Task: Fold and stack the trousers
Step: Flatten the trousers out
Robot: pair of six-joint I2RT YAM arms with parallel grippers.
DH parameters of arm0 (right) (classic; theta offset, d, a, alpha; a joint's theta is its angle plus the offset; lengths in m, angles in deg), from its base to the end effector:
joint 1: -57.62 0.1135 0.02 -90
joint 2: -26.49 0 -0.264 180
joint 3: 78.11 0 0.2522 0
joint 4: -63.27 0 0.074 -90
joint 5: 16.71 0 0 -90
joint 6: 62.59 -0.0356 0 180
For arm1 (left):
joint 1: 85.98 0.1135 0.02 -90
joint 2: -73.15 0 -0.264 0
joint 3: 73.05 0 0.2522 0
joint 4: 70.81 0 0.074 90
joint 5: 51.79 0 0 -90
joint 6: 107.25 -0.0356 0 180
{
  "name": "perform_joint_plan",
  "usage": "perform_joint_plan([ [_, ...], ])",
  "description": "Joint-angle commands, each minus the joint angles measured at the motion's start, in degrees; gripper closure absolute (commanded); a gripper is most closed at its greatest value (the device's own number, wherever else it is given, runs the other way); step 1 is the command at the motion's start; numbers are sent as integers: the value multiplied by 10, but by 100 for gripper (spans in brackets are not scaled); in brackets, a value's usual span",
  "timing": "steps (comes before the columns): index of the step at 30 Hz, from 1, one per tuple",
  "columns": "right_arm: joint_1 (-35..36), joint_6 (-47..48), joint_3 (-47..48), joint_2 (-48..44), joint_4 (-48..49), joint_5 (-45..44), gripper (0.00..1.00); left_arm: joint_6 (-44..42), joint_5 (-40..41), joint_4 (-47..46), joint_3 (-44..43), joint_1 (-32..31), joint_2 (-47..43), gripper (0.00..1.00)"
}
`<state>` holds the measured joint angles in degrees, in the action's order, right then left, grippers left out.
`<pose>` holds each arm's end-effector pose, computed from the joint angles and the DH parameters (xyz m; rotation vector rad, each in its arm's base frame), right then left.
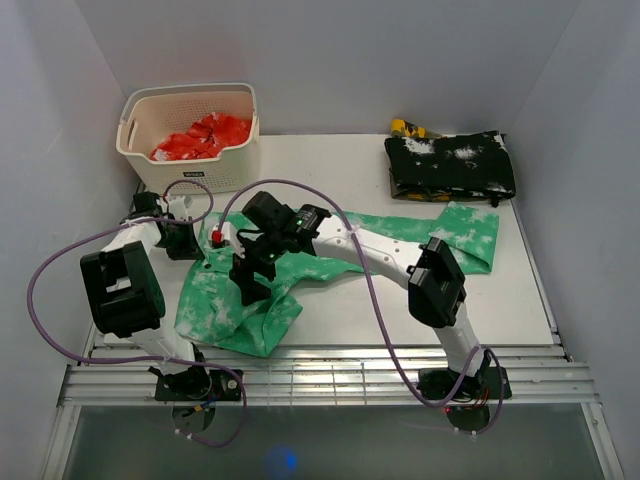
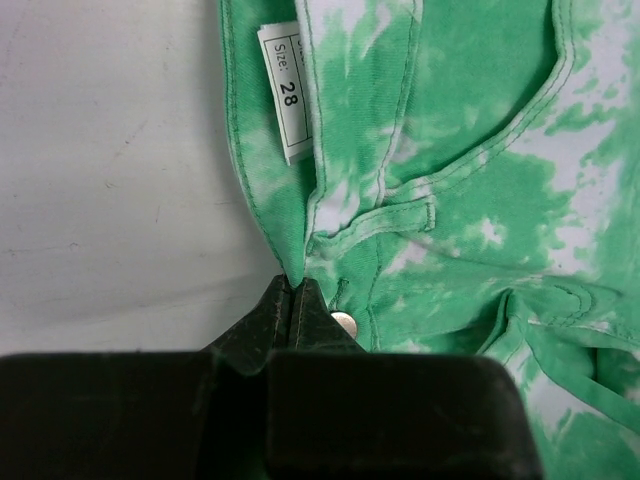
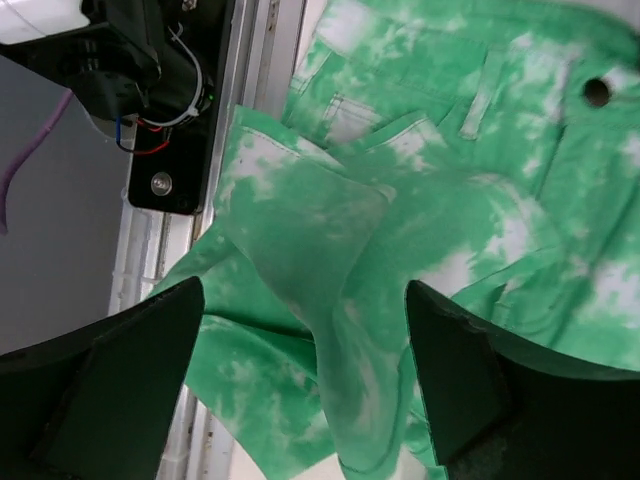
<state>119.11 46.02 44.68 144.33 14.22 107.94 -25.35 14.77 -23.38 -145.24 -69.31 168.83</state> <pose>0.2059 0.4215 0.2968 -1.7855 1.6319 1.0675 0.3032 0.0760 0.1749 -0.1077 2.6966 -0.4493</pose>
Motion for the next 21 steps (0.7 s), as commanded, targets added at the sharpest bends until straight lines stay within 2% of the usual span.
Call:
perform_joint_plan([
  [1,-1,14,29,28,-21,-15,17,11,-32,3,9,-5,-12,100],
  [3,-3,20,37,28,-27,-30,47,11,-28,3,10,-5,-13,100],
  [4,-6,27,25,8,-27,-41,73,9,-25,2,9,-5,-15,100],
  [5,-11,29,15,-8,-25,-45,88,6,-19,3,10,-4,-16,100],
  [6,-27,30,1,-25,-24,-51,92,5,-13,1,10,-4,-16,100],
  [10,-100,61,-117,-174,-22,-76,92,0,6,0,11,5,-16,100],
  [12,-187,84,-190,-258,-28,-80,92,2,9,0,7,20,-16,100],
  [13,-210,97,-213,-283,-33,-83,92,3,11,0,7,22,-16,100],
  [15,-267,154,-291,-398,-35,-121,92,2,15,-1,7,30,-21,100],
  [18,-382,292,-450,-557,-17,-169,92,0,33,-4,3,40,-19,100],
  [19,-431,336,-494,-594,-19,-172,92,2,36,-4,-2,42,-15,100],
  [21,-574,450,-597,-653,-15,-178,92,6,47,-4,-12,57,-4,100],
])
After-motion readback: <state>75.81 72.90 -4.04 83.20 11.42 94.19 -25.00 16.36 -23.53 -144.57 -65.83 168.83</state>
